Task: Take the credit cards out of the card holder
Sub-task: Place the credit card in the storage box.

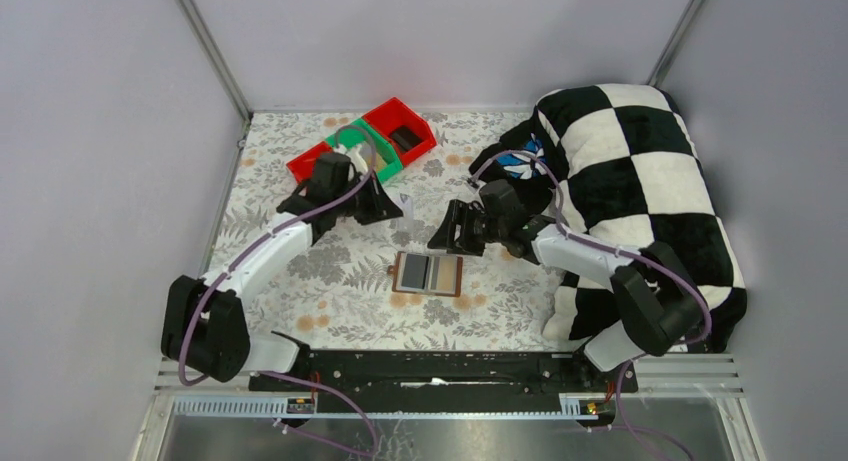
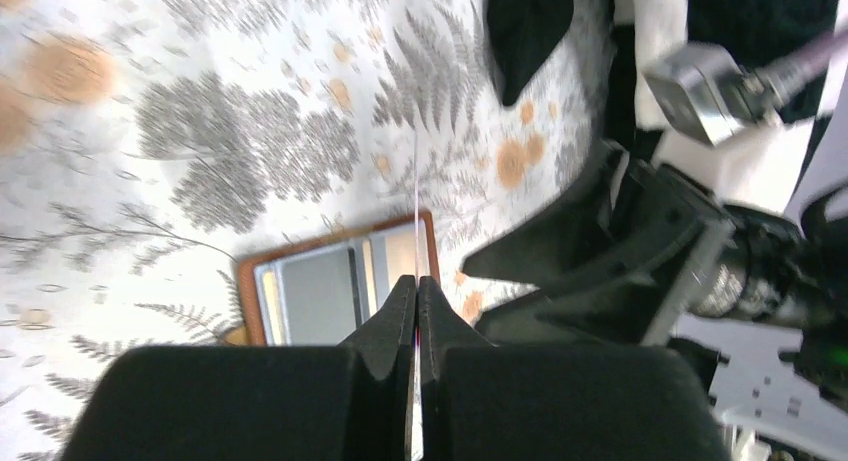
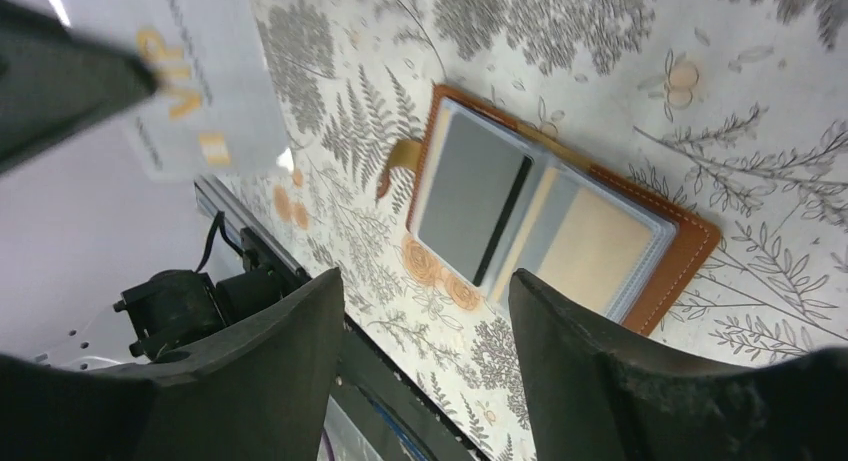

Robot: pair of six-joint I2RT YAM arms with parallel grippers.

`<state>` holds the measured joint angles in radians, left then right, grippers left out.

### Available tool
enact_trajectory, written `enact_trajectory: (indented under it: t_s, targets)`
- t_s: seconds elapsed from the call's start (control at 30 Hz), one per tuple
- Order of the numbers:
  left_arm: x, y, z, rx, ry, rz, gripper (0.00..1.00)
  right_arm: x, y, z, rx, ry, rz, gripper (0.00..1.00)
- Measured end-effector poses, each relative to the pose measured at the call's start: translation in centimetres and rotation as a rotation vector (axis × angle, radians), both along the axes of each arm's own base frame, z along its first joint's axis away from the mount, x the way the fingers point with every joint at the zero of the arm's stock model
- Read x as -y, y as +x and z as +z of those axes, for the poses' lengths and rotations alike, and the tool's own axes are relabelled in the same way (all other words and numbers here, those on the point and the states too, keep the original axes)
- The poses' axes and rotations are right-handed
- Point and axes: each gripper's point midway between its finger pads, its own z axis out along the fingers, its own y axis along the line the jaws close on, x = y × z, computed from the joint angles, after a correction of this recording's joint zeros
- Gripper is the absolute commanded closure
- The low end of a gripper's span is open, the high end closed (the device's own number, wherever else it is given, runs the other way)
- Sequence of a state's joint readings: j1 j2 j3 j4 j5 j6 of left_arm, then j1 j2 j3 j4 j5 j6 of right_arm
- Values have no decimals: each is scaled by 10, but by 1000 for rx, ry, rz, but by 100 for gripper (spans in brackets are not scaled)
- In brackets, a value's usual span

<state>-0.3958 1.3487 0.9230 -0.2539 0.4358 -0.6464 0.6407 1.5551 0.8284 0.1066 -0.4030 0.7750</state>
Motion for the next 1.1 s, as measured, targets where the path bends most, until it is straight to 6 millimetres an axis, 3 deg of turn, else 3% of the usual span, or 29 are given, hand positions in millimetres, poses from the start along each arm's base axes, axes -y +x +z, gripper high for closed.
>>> enact_trajectory:
  t_s: [0.13, 0.33, 0.47, 0.57, 0.77, 1.1]
  targets:
    - [-28, 27, 21, 36, 20, 117, 100, 4, 4, 26, 78, 8, -10, 28]
    - [-103, 85, 34, 58, 63, 379, 100, 16, 0, 27, 85, -40, -29, 28]
    - [-159, 127, 15, 7, 68, 541, 100, 20, -4, 21, 66, -65, -28, 28]
    - [-184, 137, -12, -63, 78, 623, 100, 22, -5, 19, 59, -74, -25, 27]
    - [-197, 147, -43, -137, 99, 695, 100, 27, -8, 18, 59, -95, -32, 27]
    - [-207, 191, -70, -154, 126, 737, 100, 33, -13, 15, 51, -107, -37, 26]
